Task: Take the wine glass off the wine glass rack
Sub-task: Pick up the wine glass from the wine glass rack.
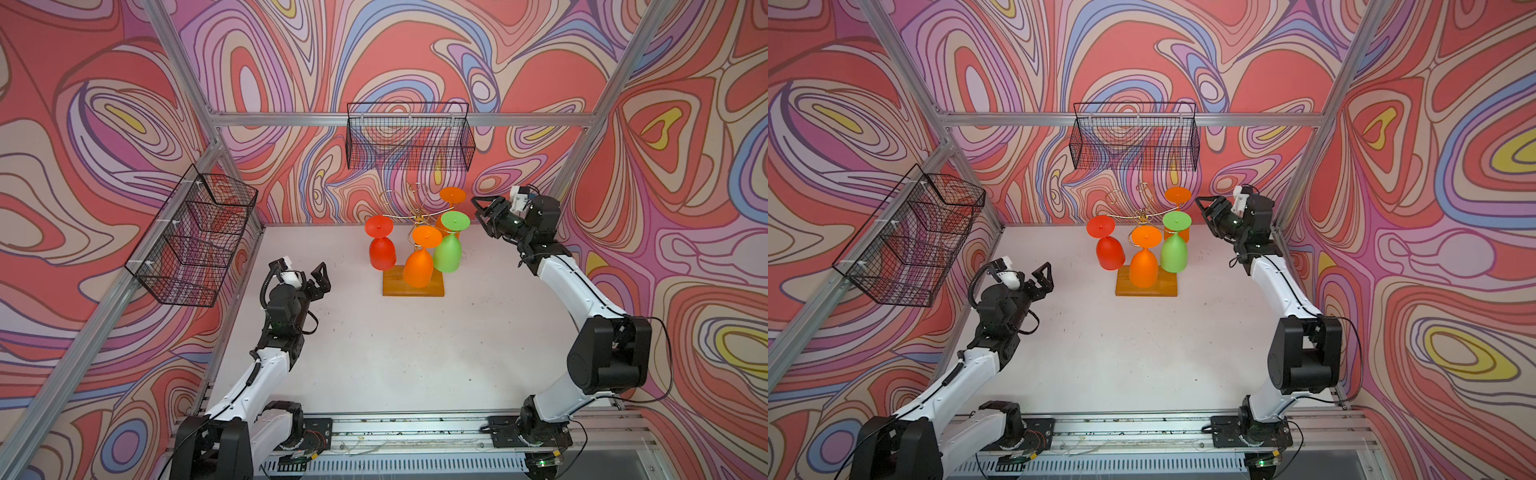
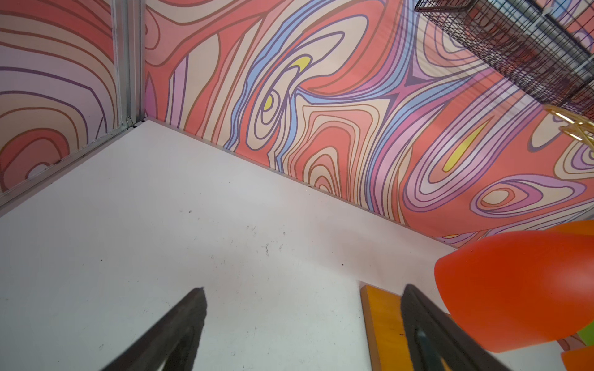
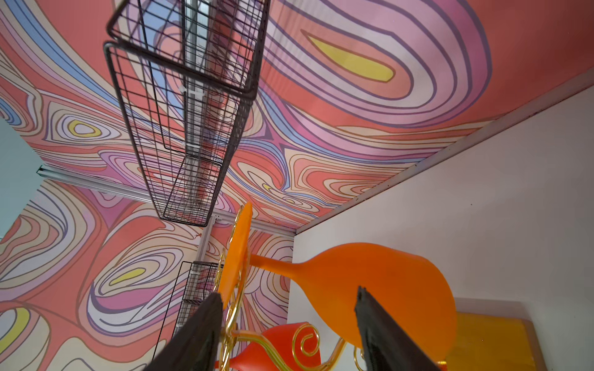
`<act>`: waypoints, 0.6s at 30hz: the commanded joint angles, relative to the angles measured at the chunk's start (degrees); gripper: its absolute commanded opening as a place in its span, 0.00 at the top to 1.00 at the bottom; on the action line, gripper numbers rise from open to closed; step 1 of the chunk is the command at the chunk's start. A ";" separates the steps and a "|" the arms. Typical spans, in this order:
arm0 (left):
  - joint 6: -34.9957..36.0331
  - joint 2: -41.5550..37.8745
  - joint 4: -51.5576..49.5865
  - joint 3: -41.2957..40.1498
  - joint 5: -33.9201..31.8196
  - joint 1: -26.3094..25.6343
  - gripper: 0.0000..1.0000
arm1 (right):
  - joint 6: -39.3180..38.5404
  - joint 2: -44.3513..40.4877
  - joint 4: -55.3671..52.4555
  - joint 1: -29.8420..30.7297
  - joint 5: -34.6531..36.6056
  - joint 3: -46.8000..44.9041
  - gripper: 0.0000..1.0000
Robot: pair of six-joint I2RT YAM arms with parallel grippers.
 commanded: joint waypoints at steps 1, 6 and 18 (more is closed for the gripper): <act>0.68 0.59 0.87 0.35 0.34 -0.23 0.06 | 1.24 0.89 3.93 -0.16 -0.85 2.33 0.33; 0.73 0.81 0.87 0.69 0.23 -0.19 0.06 | 2.41 1.83 5.64 -0.12 -1.17 3.53 0.39; 0.99 1.56 0.87 0.92 0.17 -0.19 0.06 | 3.83 5.82 7.19 1.91 -1.43 6.14 0.52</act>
